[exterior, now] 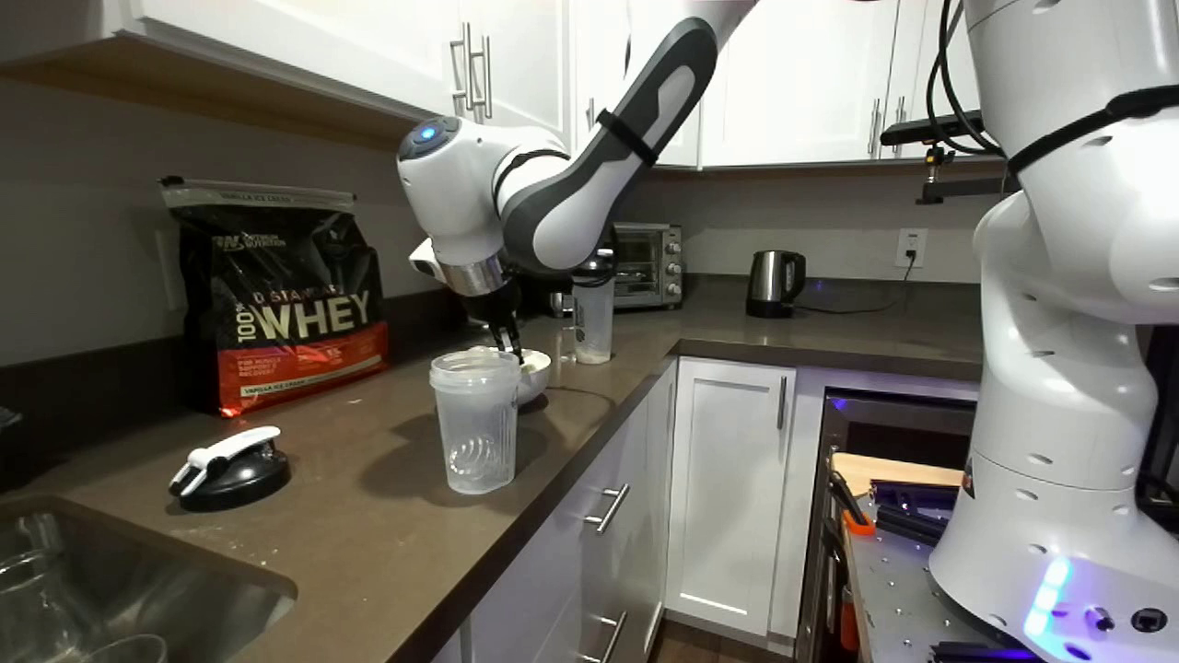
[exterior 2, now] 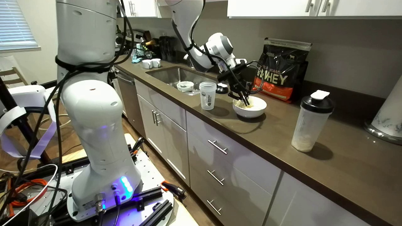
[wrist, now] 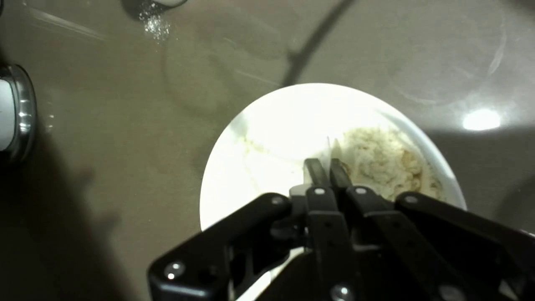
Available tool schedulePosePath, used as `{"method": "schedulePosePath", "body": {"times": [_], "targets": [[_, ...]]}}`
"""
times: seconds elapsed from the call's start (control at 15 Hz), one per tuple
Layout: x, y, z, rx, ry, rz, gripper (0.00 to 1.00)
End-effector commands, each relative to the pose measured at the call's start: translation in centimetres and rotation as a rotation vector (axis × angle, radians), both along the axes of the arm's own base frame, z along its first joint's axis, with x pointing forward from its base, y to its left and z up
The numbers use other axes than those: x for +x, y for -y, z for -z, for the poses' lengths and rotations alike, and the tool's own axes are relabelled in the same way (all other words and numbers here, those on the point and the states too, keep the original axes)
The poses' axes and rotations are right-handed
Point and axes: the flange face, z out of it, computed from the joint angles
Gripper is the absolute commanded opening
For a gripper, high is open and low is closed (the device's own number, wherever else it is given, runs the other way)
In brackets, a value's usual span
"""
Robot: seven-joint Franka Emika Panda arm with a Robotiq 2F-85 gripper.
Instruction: Take one scoop of whey powder from the bowl and put it in the cup on the left
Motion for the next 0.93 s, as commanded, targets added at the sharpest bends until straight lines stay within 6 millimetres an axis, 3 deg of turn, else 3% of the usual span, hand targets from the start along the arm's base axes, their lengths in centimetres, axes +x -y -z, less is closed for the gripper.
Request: {"method": "schedulePosePath", "body": {"times": [0.0, 0.87], "targets": [[-0.77, -0.28, -0.62, -0.001, -0.014, 0.009, 0.01], [-1.13, -1.25, -0.57, 0.000, -0.030, 0.001, 0.01]]}}
